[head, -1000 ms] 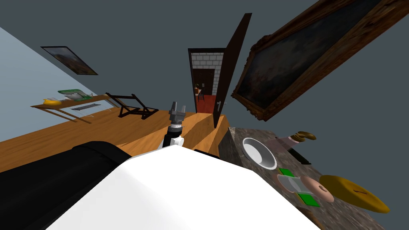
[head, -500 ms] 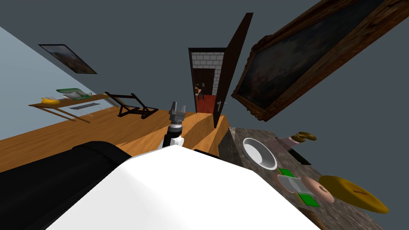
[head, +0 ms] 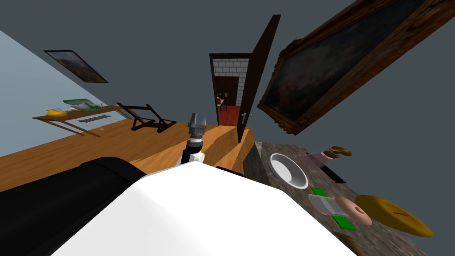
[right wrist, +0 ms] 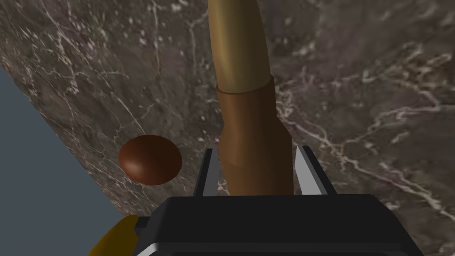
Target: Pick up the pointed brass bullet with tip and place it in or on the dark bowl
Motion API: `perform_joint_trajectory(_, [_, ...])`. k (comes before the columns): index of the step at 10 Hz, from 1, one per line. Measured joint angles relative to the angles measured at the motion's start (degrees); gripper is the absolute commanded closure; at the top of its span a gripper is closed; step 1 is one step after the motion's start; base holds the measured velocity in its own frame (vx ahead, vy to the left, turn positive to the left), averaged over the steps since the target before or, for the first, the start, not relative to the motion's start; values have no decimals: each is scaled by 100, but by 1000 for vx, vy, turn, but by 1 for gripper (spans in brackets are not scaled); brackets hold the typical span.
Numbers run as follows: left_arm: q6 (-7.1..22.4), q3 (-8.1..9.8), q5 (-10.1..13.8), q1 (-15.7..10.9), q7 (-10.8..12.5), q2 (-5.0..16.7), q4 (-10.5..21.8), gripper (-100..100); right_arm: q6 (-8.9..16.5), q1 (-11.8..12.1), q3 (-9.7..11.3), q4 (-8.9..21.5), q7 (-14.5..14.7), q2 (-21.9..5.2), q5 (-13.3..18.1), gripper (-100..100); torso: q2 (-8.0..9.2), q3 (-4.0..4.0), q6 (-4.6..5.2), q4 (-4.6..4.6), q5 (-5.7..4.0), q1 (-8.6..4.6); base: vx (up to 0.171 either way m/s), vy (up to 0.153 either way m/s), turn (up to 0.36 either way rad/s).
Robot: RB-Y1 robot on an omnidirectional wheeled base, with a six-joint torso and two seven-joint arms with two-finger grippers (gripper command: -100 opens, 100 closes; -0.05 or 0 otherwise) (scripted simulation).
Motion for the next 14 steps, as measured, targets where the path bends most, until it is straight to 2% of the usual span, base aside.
perform_joint_trajectory(7, [0, 0, 0, 0, 0, 0, 0, 0, 3, 790, -689, -353, -33, 33, 13, 100, -2, -2, -3, -2, 9, 12, 2, 7, -3])
perform_joint_trajectory(8, [0, 0, 0, 0, 0, 0, 0, 0, 2, 804, -703, -361, -33, 34, 14, 0, -2, -2, -3, -1, 8, 10, 0, 0, 0])
perform_joint_trajectory(9, [0, 0, 0, 0, 0, 0, 0, 0, 2, 802, -701, -360, -33, 34, 14, 100, -2, -2, -3, -1, 8, 9, -1, 93, 41])
perform_joint_trajectory(10, [0, -1, 0, 0, 0, -1, 0, 0, 85, 924, -803, -308, 13, 149, 78, 100, 3, 0, 3, -2, 20, 38, -13, 189, 3])
perform_joint_trajectory(11, [0, -1, 0, 0, 0, -1, 0, 0, 65, 1222, -1098, -121, 60, 267, 108, 100, 10, 4, 9, -2, 37, 77, -27, 147, -35])
perform_joint_trajectory(13, [0, -1, 0, 0, 0, -1, 0, 0, 234, 1295, -1134, -69, 134, 437, 187, 100, 18, 8, 12, 0, 39, 79, -26, 120, -25])
perform_joint_trajectory(14, [0, -1, 0, 0, 0, -1, 0, 0, 291, 1398, -1229, 19, 176, 540, 208, 100, 17, 8, 14, -1, 44, 81, -12, 120, -52])
